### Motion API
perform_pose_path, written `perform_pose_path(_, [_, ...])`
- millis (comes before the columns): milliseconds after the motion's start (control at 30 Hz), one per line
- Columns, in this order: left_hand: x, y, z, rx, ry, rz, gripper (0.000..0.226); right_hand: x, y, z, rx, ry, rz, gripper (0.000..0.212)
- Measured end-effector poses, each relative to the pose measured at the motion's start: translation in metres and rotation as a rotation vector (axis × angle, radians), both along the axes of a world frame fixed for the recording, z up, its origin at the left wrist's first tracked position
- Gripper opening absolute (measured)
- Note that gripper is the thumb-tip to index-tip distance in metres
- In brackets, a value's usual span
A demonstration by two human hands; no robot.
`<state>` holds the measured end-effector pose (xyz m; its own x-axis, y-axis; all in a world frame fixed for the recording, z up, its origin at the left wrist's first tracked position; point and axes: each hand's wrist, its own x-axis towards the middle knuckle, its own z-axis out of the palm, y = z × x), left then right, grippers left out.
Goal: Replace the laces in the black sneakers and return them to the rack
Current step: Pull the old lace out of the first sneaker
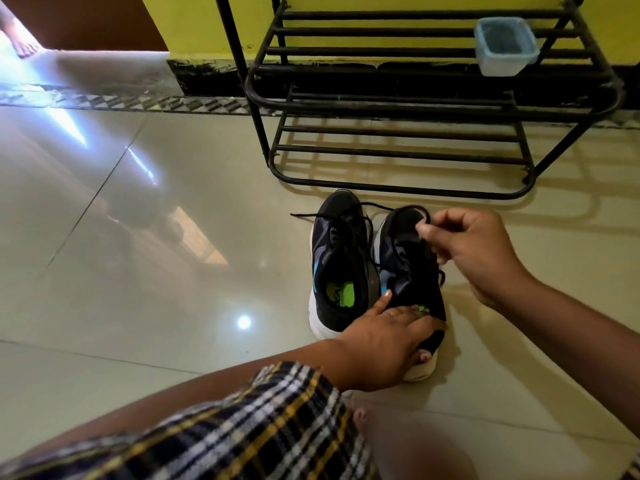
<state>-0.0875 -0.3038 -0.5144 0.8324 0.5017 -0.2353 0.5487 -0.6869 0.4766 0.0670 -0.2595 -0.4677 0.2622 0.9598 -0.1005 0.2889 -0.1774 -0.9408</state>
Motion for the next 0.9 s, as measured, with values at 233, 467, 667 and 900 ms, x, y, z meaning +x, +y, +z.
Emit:
perform_pose_path(233, [-0.001,0.001,0.001,0.021,0.01,-0.008,0.048,0.003,-0.006,-0.016,-0.184,-0.604,0.376,0.034])
perform_pose_path(467, [0.001,0.001,0.001,0.034,0.017,-0.008,0.049,0.003,-0.02,-0.03,0.0,-1.099,0.533,0.014])
perform_pose_path(667, [0.0,0.001,0.0,0.032,0.004,-0.013,0.048,0.009,-0.014,-0.025,0.062,-0.813,0.351,0.004])
perform_pose_path(900, [0.0,0.002,0.001,0.015,0.01,-0.012,0.048,0.005,-0.003,0.005,0.016,-0.296,0.087,0.021])
